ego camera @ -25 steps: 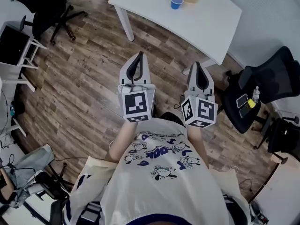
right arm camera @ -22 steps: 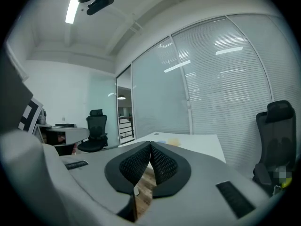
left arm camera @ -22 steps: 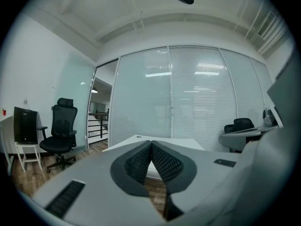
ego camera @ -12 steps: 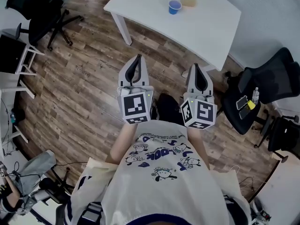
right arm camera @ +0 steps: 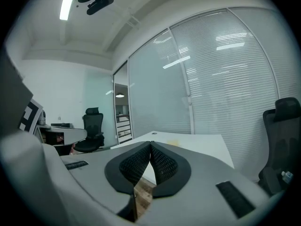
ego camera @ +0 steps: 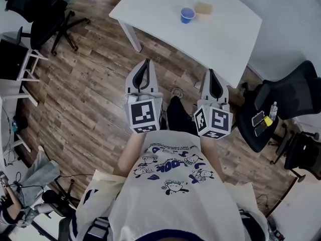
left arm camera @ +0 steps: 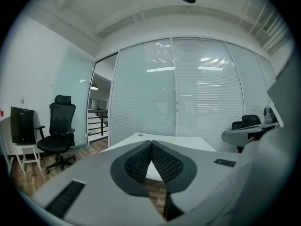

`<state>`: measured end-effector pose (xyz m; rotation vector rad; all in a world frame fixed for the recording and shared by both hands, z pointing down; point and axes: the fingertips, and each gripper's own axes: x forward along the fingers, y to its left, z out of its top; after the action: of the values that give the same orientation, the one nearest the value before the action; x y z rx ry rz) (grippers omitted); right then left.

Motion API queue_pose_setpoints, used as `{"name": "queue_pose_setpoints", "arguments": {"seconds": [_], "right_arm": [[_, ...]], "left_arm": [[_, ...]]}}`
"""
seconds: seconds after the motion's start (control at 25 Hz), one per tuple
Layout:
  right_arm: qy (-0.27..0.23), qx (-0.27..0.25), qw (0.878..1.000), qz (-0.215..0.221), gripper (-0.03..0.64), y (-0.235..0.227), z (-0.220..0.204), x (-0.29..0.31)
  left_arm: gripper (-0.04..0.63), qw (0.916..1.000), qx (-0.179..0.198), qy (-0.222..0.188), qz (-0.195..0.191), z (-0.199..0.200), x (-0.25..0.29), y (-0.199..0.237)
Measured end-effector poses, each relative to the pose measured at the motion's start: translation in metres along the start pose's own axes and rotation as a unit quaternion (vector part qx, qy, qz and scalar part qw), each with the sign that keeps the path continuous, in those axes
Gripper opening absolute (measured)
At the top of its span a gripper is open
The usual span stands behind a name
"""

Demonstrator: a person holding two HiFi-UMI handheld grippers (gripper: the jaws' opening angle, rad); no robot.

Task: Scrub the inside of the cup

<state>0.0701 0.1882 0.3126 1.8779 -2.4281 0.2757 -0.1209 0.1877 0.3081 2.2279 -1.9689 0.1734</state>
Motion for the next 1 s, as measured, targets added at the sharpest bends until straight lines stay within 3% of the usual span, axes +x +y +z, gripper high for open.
{"name": "queue_pose_setpoints", "arguments": {"seconds": [1.0], "right_arm": [[0.012, -0.006, 0.999, 0.050, 0.028, -0.074, 0.027, 0.132]], "left_arm": [[0.026, 0.9991, -0.015, 0.015, 0.037, 0.020, 0.125, -0.031]]}}
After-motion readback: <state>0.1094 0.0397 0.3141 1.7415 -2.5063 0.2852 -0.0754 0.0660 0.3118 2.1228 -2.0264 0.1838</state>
